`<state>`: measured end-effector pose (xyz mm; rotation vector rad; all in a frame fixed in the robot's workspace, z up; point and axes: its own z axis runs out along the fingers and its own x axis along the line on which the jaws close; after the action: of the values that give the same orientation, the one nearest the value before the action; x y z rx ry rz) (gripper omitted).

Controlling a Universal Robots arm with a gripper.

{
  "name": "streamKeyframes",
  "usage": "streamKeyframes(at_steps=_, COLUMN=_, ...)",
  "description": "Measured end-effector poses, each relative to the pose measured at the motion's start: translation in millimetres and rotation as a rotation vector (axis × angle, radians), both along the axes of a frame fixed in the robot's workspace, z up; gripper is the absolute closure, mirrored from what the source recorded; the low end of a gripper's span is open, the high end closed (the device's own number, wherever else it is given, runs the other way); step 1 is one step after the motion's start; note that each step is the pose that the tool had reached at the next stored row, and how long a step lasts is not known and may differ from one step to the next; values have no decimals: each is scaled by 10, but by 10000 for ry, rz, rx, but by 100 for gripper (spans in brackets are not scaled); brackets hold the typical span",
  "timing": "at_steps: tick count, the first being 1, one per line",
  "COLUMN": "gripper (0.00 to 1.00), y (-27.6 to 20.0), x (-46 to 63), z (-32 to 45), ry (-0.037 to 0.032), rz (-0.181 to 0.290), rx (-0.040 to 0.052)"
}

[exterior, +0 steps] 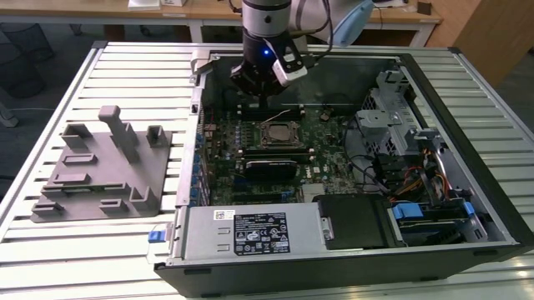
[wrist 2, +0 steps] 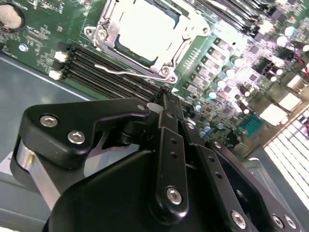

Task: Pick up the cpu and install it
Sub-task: 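Install the first cpu locking lever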

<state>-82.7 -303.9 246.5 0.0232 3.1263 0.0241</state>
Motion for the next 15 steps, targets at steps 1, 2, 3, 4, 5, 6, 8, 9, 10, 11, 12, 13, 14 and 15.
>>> streamKeyframes(at_steps=1, gripper=89, y=0, x=4, z=-9, ry=-8, rz=23, rx=0)
streamKeyframes(at_steps=2, gripper=89, y=0, x=14, z=-20, ry=-9, rz=38, rx=2)
streamKeyframes(at_steps=3, gripper=89, y=0, x=28, z=-32, ry=-9, rz=48, rx=4)
streamKeyframes(at_steps=4, gripper=89, y=0, x=44, z=-46, ry=-9, rz=57, rx=4)
streamKeyframes(at_steps=5, gripper=89, y=0, x=59, z=-60, ry=-9, rz=65, rx=4)
streamKeyframes(at_steps=6, gripper=89, y=0, x=65, z=-69, ry=-10, rz=69, rx=4)
streamKeyframes(at_steps=8, gripper=89, y=0, x=68, z=-78, ry=-9, rz=75, rx=4)
streamKeyframes(at_steps=9, gripper=89, y=0, x=69, z=-81, ry=-9, rz=77, rx=3)
streamKeyframes(at_steps=10, gripper=89, y=0, x=70, z=-83, ry=-8, rz=79, rx=2)
streamKeyframes(at_steps=11, gripper=89, y=-1, x=70, z=-84, ry=-7, rz=80, rx=1)
streamKeyframes(at_steps=12, gripper=89, y=-1, x=70, z=-86, ry=-8, rz=81, rx=2)
streamKeyframes(at_steps=13, gripper=89, y=0, x=70, z=-88, ry=-9, rz=81, rx=3)
streamKeyframes(at_steps=14, gripper=89, y=0, x=72, z=-88, ry=-9, rz=84, rx=3)
streamKeyframes(at_steps=15, gripper=89, y=0, x=73, z=-90, ry=-9, rz=85, rx=3)
